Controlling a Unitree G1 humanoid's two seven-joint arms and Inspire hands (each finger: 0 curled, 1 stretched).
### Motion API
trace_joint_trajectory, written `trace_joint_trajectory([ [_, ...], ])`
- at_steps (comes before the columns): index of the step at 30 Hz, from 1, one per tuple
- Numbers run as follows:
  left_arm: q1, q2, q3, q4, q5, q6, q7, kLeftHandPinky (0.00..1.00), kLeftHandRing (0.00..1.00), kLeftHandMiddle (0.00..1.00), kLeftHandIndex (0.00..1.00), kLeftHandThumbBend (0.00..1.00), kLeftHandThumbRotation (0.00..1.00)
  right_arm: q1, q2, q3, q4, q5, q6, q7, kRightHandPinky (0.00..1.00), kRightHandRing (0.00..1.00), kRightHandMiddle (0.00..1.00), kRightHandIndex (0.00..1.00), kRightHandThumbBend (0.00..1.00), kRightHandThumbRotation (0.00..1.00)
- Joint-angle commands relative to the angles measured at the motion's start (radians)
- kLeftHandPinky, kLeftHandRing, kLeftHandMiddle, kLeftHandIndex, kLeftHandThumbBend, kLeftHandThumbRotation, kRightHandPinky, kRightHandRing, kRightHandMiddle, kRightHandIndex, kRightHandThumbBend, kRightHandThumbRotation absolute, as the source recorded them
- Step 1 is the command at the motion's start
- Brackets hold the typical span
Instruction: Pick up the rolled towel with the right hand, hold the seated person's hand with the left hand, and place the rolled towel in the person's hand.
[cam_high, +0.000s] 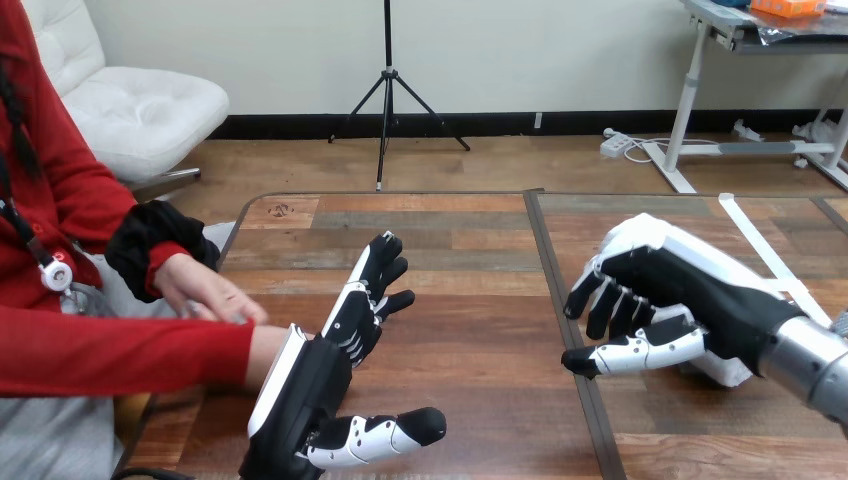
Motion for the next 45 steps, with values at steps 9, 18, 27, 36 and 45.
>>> trace_joint_trajectory([
  [9,-0.093,-0.014,0.001,-0.01,-0.032,0.01,-0.024,0.9,0.98,1.0,1.0,1.0,0.54,0.037,-0.039,-0.167,-0.324,0.097,0.083,0.017,0.33,0.4,0.48,0.55,0.84,0.31],
  [18,-0.102,-0.023,0.007,-0.005,-0.025,0.022,-0.025,0.9,0.97,1.0,0.99,1.0,0.54,0.048,-0.023,-0.214,-0.402,0.132,0.149,0.016,0.34,0.41,0.48,0.56,0.86,0.31],
  [27,-0.11,-0.03,0.009,0.001,-0.019,0.027,-0.027,0.9,0.97,1.0,0.99,1.0,0.54,0.018,0.005,-0.247,-0.397,0.117,0.178,-0.04,0.36,0.43,0.5,0.57,0.91,0.33],
  [36,-0.116,-0.039,0.006,0.014,-0.027,0.025,-0.035,0.89,0.97,1.0,0.99,1.0,0.52,-0.028,0.023,-0.267,-0.339,0.078,0.16,-0.135,0.41,0.49,0.56,0.62,0.95,0.32],
  [45,-0.112,-0.042,0.007,0.011,-0.021,0.038,-0.039,0.9,0.97,1.0,0.99,1.0,0.52,-0.115,0.015,-0.249,-0.223,0.009,0.2,-0.241,0.54,0.63,0.66,0.71,1.0,0.37],
])
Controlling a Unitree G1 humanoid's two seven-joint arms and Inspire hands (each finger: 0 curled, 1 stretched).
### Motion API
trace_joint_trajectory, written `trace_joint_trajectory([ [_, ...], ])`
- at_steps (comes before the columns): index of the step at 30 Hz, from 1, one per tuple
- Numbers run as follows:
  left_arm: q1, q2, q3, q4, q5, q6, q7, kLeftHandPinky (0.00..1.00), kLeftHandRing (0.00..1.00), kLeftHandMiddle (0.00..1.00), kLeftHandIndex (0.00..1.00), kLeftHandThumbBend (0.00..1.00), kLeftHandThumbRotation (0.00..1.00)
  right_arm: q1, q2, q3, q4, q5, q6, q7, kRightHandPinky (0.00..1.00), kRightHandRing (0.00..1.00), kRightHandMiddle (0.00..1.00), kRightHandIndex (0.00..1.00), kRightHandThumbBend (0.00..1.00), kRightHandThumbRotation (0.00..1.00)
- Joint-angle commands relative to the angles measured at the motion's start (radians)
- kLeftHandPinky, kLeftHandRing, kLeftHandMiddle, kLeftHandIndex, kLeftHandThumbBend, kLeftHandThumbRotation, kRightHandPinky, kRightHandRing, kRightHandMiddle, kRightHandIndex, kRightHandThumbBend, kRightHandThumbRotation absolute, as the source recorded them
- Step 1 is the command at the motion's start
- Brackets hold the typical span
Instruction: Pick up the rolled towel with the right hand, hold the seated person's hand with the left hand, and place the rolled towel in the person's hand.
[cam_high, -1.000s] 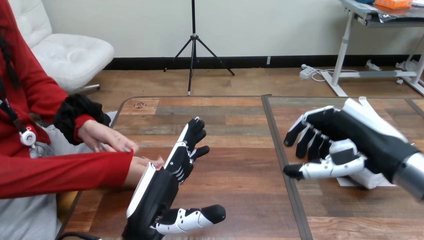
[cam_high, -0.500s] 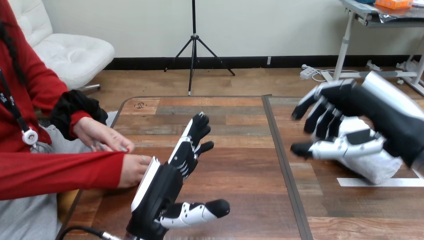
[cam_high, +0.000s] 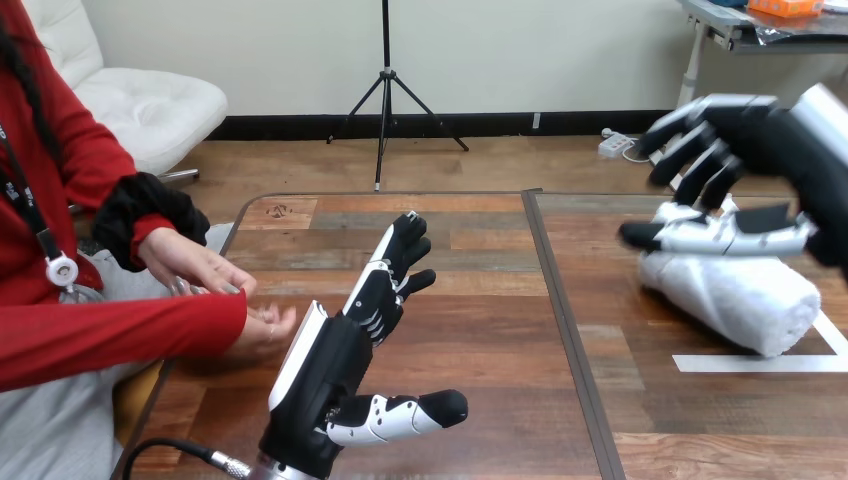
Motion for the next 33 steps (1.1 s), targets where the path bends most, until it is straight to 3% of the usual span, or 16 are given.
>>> trace_joint_trajectory([
  [1,-0.049,-0.005,0.007,0.002,-0.015,0.008,-0.002,0.9,0.97,1.0,0.99,1.0,0.52,-0.133,0.01,-0.016,0.103,-0.037,0.023,-0.07,0.55,0.64,0.67,0.72,1.0,0.37],
  [6,-0.043,-0.007,0.006,-0.001,-0.021,0.015,-0.009,0.9,0.98,1.0,1.0,1.0,0.51,-0.195,-0.002,0.003,0.226,-0.071,-0.005,-0.108,0.63,0.74,0.75,0.78,1.0,0.39],
  [9,-0.047,-0.008,0.009,0.007,-0.012,-0.001,-0.006,0.9,0.98,1.0,1.0,1.0,0.51,-0.243,-0.006,0.022,0.289,-0.102,0.043,-0.125,0.67,0.78,0.78,0.8,1.0,0.4],
  [16,-0.044,-0.014,0.01,0.007,-0.013,0.001,-0.005,0.91,0.98,1.0,1.0,1.0,0.52,-0.376,-0.022,0.085,0.585,-0.183,-0.023,-0.174,0.7,0.83,0.84,0.86,1.0,0.46],
  [21,-0.038,-0.015,0.009,0.003,-0.012,0.003,-0.004,0.91,0.98,1.0,1.0,1.0,0.52,-0.441,-0.027,0.108,0.736,-0.205,-0.036,-0.173,0.68,0.82,0.87,0.9,1.0,0.51],
  [24,-0.037,-0.016,0.007,0.001,-0.014,0.0,-0.007,0.9,0.98,1.0,1.0,1.0,0.51,-0.487,-0.025,0.132,0.846,-0.238,-0.047,-0.205,0.66,0.82,0.88,0.91,1.0,0.52],
  [27,-0.038,-0.015,0.015,0.013,0.005,-0.02,0.009,0.9,0.98,1.0,1.0,1.0,0.52,-0.534,-0.016,0.143,0.933,-0.236,-0.016,-0.19,0.65,0.85,0.9,0.94,1.0,0.54],
  [31,-0.031,-0.015,0.012,0.004,-0.005,-0.014,0.002,0.9,0.98,1.0,1.0,1.0,0.52,-0.588,-0.012,0.168,1.08,-0.263,-0.066,-0.229,0.64,0.85,0.9,0.95,1.0,0.54],
  [33,-0.027,-0.014,0.014,0.0,-0.001,-0.015,0.006,0.9,0.98,1.0,1.0,1.0,0.52,-0.608,-0.011,0.177,1.131,-0.27,-0.072,-0.24,0.59,0.78,0.86,0.95,1.0,0.54],
])
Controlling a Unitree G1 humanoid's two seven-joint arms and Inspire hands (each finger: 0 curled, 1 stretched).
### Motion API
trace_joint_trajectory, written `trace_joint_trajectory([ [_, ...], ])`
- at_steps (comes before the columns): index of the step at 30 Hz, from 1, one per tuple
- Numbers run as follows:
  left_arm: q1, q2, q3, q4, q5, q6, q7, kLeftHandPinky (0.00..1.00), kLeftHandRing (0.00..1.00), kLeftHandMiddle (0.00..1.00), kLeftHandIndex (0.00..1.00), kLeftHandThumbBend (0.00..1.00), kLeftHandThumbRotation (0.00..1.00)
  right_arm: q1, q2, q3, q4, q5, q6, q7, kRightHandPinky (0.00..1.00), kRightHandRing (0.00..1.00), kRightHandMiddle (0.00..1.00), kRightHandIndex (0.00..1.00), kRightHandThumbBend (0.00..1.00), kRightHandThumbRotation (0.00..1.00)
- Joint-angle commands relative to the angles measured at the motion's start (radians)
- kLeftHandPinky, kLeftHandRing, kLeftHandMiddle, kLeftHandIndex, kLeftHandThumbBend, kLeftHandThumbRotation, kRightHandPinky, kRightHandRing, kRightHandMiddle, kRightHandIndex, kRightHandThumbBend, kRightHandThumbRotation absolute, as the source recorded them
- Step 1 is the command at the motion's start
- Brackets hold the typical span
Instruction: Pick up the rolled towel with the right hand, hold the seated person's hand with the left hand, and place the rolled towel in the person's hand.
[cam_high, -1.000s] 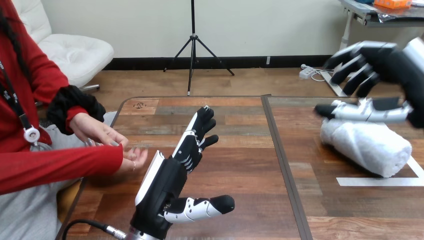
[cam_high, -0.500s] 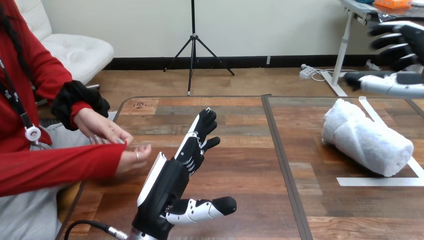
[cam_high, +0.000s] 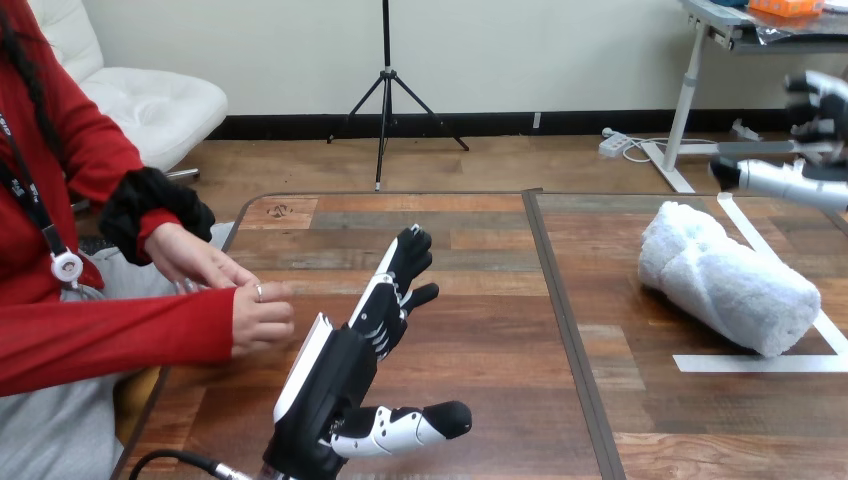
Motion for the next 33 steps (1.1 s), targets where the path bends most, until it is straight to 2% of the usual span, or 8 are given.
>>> trace_joint_trajectory([
  [1,-0.052,-0.009,0.013,-0.011,-0.015,-0.02,0.009,0.9,0.98,1.0,1.0,1.0,0.52,-0.303,-0.007,0.089,0.461,-0.072,-0.089,-0.088,0.56,0.76,0.84,0.95,1.0,0.54],
  [7,-0.043,-0.009,0.012,-0.016,-0.023,-0.022,0.006,0.9,0.97,1.0,1.0,1.0,0.51,-0.363,-0.005,0.133,0.607,-0.104,-0.093,-0.117,0.53,0.74,0.82,0.96,1.0,0.57],
  [13,-0.036,-0.011,0.021,-0.018,0.0,-0.038,0.028,0.88,0.96,1.0,0.99,1.0,0.53,-0.405,-0.005,0.176,0.724,-0.132,-0.109,-0.134,0.57,0.77,0.84,0.96,1.0,0.61],
  [19,-0.023,-0.013,0.022,-0.031,-0.002,-0.036,0.032,0.87,0.96,1.0,0.99,1.0,0.54,-0.429,0.001,0.196,0.808,-0.137,-0.126,-0.147,0.58,0.77,0.83,0.96,1.0,0.61],
  [25,-0.014,-0.012,0.023,-0.034,-0.008,-0.044,0.032,0.87,0.96,0.99,0.99,1.0,0.55,-0.44,0.019,0.21,0.869,-0.139,-0.125,-0.157,0.54,0.74,0.78,0.96,1.0,0.62],
  [28,-0.01,-0.012,0.026,-0.039,-0.002,-0.043,0.039,0.87,0.95,0.99,0.99,1.0,0.55,-0.444,0.028,0.215,0.89,-0.143,-0.128,-0.156,0.46,0.66,0.71,0.96,1.0,0.63],
  [30,-0.007,-0.01,0.03,-0.043,0.016,-0.044,0.052,0.86,0.95,0.99,0.99,1.0,0.56,-0.449,0.035,0.214,0.904,-0.139,-0.124,-0.15,0.36,0.52,0.6,0.96,1.0,0.63],
  [33,-0.005,-0.007,0.025,-0.043,0.004,-0.049,0.045,0.86,0.95,0.99,0.99,1.0,0.56,-0.458,0.047,0.22,0.924,-0.137,-0.106,-0.134,0.39,0.56,0.65,0.97,1.0,0.63],
])
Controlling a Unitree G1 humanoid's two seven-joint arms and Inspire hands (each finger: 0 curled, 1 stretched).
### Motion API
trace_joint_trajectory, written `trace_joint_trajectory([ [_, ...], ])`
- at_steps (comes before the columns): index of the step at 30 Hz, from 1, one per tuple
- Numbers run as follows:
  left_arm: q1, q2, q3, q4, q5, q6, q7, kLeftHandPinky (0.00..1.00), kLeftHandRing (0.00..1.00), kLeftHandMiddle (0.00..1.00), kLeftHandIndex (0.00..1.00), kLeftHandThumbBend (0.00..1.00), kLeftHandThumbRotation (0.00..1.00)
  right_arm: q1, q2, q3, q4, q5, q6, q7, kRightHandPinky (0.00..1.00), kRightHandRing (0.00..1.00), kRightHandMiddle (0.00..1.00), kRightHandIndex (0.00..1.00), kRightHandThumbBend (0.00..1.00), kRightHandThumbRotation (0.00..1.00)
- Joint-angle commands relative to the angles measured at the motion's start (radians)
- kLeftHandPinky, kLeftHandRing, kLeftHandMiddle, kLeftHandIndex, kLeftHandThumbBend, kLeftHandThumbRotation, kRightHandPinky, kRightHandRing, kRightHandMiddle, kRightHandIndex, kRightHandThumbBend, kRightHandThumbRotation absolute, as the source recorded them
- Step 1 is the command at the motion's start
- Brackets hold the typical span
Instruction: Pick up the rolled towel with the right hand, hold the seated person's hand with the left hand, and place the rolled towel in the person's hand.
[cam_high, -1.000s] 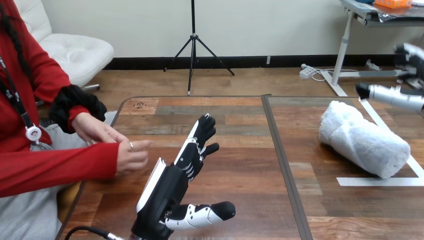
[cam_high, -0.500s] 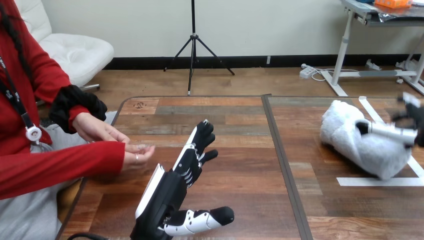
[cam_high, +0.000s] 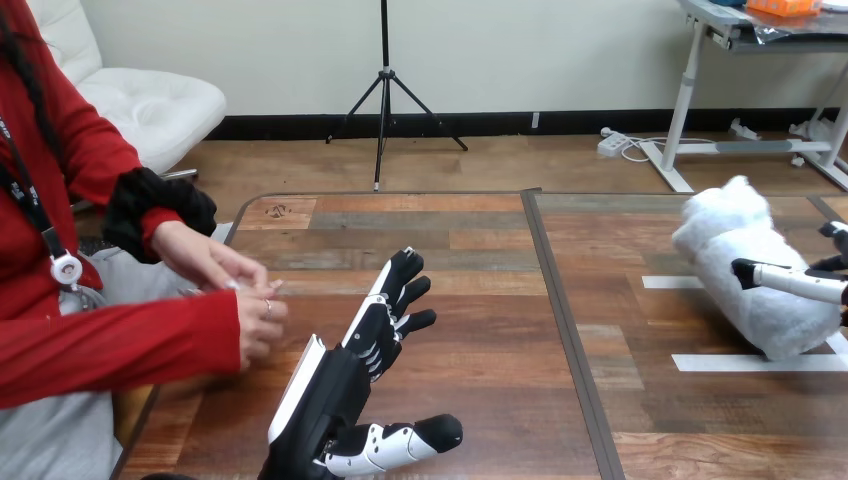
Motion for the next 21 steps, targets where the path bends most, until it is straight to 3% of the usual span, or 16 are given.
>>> trace_joint_trajectory([
  [1,-0.047,-0.006,0.02,-0.046,-0.009,-0.043,0.021,0.86,0.96,0.99,0.99,1.0,0.56,-0.184,0.052,0.044,0.149,-0.026,-0.02,-0.007,0.4,0.57,0.66,0.97,1.0,0.63],
  [10,-0.038,-0.002,0.013,-0.053,-0.018,-0.05,0.023,0.87,0.96,0.99,0.99,1.0,0.55,-0.197,0.086,0.098,0.196,-0.056,0.007,0.017,0.52,0.72,0.81,0.98,1.0,0.65],
  [21,-0.022,0.008,0.013,-0.058,-0.008,-0.078,0.034,0.88,0.96,0.99,0.99,1.0,0.55,-0.185,0.115,0.12,0.216,-0.056,0.034,0.012,0.42,0.63,0.75,0.97,1.0,0.62],
])
